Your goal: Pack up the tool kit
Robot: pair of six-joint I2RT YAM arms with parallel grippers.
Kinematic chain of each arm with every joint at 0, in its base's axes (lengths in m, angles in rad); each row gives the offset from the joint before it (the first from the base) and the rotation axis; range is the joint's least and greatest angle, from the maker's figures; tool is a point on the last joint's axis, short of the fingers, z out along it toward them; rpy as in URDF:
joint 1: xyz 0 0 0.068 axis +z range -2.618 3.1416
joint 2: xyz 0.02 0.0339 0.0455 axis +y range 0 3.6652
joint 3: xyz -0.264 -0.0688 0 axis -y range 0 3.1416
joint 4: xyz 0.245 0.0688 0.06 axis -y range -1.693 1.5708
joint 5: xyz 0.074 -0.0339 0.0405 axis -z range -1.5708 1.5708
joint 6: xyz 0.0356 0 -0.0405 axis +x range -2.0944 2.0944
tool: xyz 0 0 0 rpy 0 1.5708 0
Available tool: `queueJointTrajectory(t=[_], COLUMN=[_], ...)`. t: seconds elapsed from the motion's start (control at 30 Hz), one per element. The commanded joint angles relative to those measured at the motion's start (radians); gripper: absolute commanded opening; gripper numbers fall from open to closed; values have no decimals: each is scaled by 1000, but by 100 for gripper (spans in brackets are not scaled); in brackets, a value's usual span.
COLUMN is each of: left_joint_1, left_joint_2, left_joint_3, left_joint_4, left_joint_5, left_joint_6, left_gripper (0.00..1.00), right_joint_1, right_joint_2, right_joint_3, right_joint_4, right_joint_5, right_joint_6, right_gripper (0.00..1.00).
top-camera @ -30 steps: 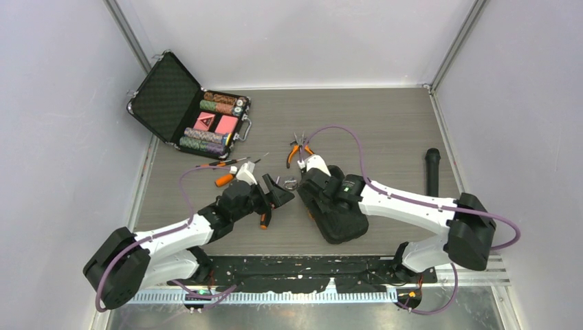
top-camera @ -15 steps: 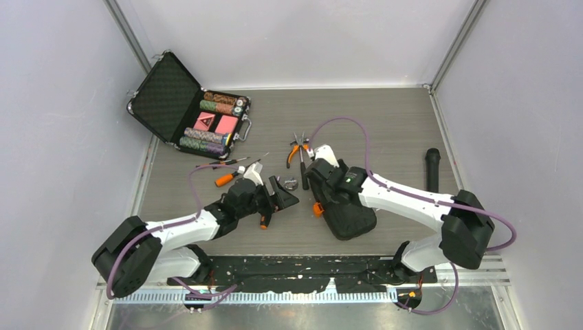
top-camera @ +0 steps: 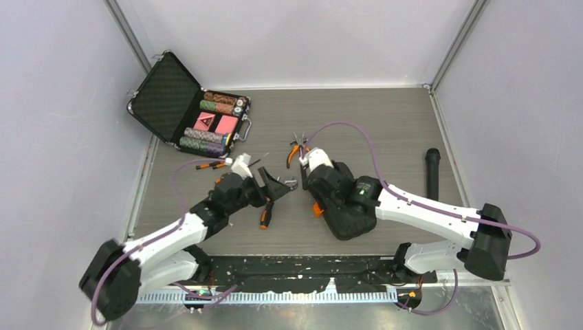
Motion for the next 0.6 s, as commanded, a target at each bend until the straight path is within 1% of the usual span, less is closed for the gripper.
queueJointTrajectory(t=[0.0,0.03,0.13,0.27,0.4,0.5,0.57], left_joint_1=[93,113,174,214,215,215,215], left_joint_2=[-225,-301,-479,-672,-792,-842,-853], left_joint_3=[9,18,50,97,133,143,145], left_joint_4=[-237,-317,-537,-774,-883,-913,-916], left_joint_5=[-97,-118,-249,-392,-465,-483,-491], left_joint_6=[117,142,220,296,323,333,339], left_gripper=[82,82,84,86,86,86,86], right_joint_1=[102,141,229,292,314,318,319], right_joint_2=[50,84,189,306,408,476,524], right_joint_3=[32,45,89,152,222,259,269], right_joint_4=[-33,-58,-135,-168,-205,-248,-259], right_joint_5=[45,74,120,174,229,300,321], right_joint_6=[-81,-102,-119,-102,-37,15,36], right_gripper=[60,60,60,55,47,40,38])
